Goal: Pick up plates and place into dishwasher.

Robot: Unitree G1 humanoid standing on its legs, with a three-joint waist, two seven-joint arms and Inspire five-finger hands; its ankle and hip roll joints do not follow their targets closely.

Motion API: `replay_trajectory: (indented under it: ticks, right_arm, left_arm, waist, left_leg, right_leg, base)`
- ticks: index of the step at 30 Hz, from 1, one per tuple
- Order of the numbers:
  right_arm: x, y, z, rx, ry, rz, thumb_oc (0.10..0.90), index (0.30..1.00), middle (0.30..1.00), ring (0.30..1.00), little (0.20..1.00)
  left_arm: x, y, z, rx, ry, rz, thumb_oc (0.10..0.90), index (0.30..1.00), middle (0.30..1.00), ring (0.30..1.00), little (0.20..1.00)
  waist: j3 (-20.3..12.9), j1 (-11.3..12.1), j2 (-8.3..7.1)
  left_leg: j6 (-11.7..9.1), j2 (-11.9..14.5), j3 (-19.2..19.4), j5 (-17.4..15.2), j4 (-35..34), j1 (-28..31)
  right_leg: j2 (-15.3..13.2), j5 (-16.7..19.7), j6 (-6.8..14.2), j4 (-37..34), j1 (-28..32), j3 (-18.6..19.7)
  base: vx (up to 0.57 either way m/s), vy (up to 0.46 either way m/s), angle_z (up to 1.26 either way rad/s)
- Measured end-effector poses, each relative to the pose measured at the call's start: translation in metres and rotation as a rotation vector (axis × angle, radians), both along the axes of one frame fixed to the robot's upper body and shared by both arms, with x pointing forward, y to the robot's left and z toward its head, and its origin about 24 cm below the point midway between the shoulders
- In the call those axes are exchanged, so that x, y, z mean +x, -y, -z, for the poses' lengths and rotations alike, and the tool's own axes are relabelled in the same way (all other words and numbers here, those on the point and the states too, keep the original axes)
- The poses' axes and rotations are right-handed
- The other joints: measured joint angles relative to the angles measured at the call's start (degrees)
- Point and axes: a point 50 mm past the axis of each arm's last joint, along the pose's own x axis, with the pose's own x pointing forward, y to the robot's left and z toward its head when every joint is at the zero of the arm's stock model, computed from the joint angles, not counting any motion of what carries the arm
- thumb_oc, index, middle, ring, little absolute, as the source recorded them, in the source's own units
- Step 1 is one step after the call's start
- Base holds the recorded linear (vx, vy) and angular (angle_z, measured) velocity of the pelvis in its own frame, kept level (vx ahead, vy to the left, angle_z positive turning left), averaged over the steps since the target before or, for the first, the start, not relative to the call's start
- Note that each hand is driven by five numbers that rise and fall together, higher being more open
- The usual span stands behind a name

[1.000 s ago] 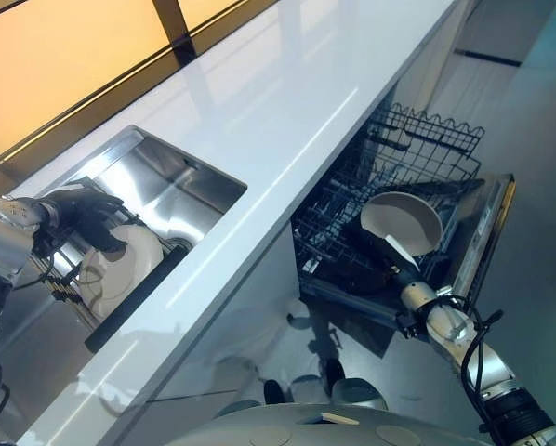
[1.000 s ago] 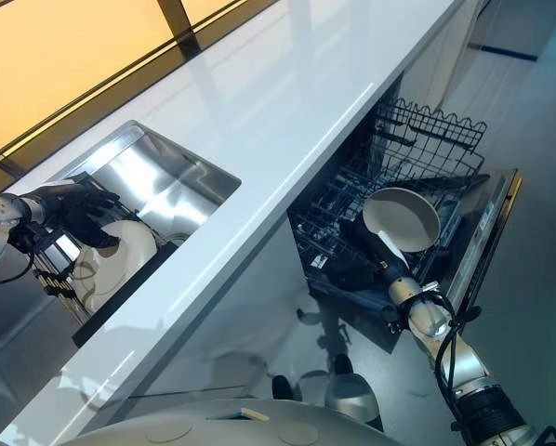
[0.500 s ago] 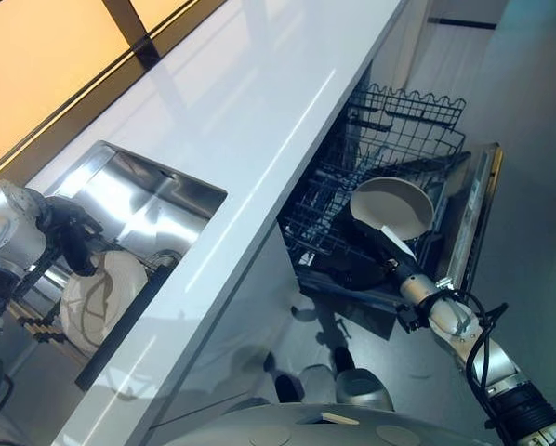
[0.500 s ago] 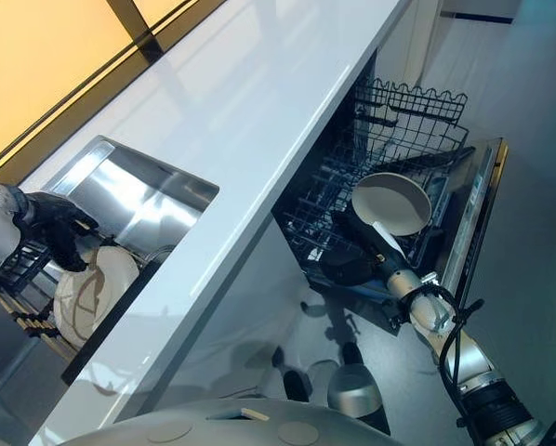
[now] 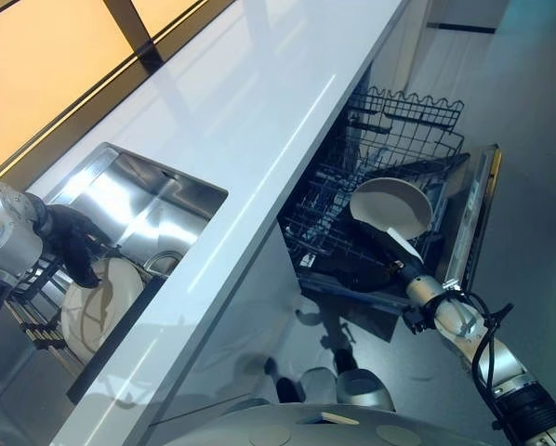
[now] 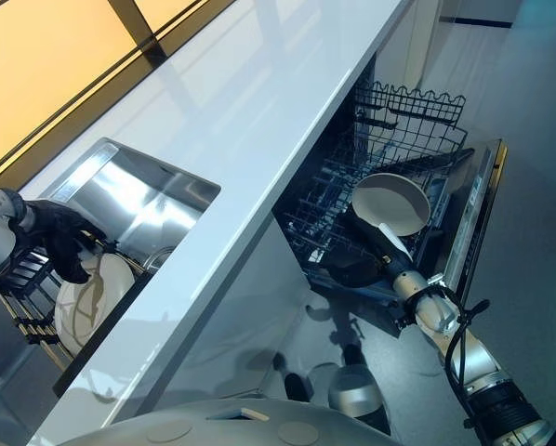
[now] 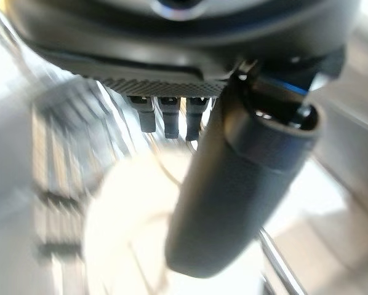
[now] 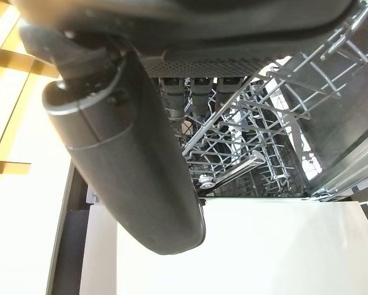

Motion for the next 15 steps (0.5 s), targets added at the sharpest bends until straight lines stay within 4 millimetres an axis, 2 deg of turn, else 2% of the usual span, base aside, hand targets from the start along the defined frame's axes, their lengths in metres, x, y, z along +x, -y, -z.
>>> replay_trajectory:
  ticks: [5,8,11,13,15]
  right_arm:
    - [-0.001,0.003,0.002,-0.006,-0.005,0.015,0.800,0.900,0.900,0.900,0.900]
    - [-0.002,0.005,0.002,-0.008,-0.004,0.025,0.800,0.900,0.900,0.900,0.900]
    - [-0.005,0.011,0.002,-0.007,-0.004,0.057,0.800,0.900,0.900,0.900,0.900]
    - [-0.007,0.012,0.005,-0.012,-0.006,0.072,0.800,0.900,0.900,0.900,0.900]
    - [-0.007,0.005,0.011,0.014,-0.012,0.082,0.800,0.900,0.900,0.900,0.900]
  left_arm:
    - [-0.001,0.000,0.009,-0.052,0.096,-0.023,0.800,0.900,0.900,0.900,0.900]
    - [-0.002,-0.001,0.016,-0.092,0.199,-0.063,0.800,0.900,0.900,0.900,0.900]
    - [0.001,-0.004,0.016,-0.197,0.365,-0.130,0.800,0.900,0.900,0.900,0.900]
    - [0.007,-0.005,0.016,-0.275,0.528,-0.191,0.800,0.900,0.900,0.900,0.900]
    - [0.015,-0.006,0.004,-0.355,0.746,-0.252,0.800,0.900,0.900,0.900,0.900]
  waist:
    - [-0.1,1.3,0.04]
    - [-0.1,2.1,0.03]
    - [0.0,3.9,-0.26]
    - [-0.1,4.8,-0.95]
    - [-0.4,5.2,-3.64]
  left_leg:
    - [0.1,0.0,-0.1,0.0,0.0,0.0]
    - [0.2,0.0,-0.5,0.1,0.0,0.0]
    - [0.2,0.0,-1.1,0.2,0.0,-0.1]
    - [-0.1,0.0,-1.7,0.3,0.0,-0.4]
    - [-0.4,0.2,-2.3,0.8,0.0,-1.4]
  right_leg:
    - [0.0,0.0,0.0,0.0,0.1,0.0]
    - [-0.1,0.0,0.0,0.0,0.0,-0.3]
    - [-0.1,0.0,0.0,0.0,0.1,-0.7]
    - [-0.1,0.0,0.0,0.0,0.1,-1.4]
    - [-0.1,0.1,-0.2,0.0,-0.6,-2.0]
  base:
    - [-0.02,-0.004,0.01]
    - [-0.06,-0.030,0.05]
    - [-0.06,-0.032,0.10]
    - [-0.04,-0.029,0.21]
    - [-0.04,-0.022,0.18]
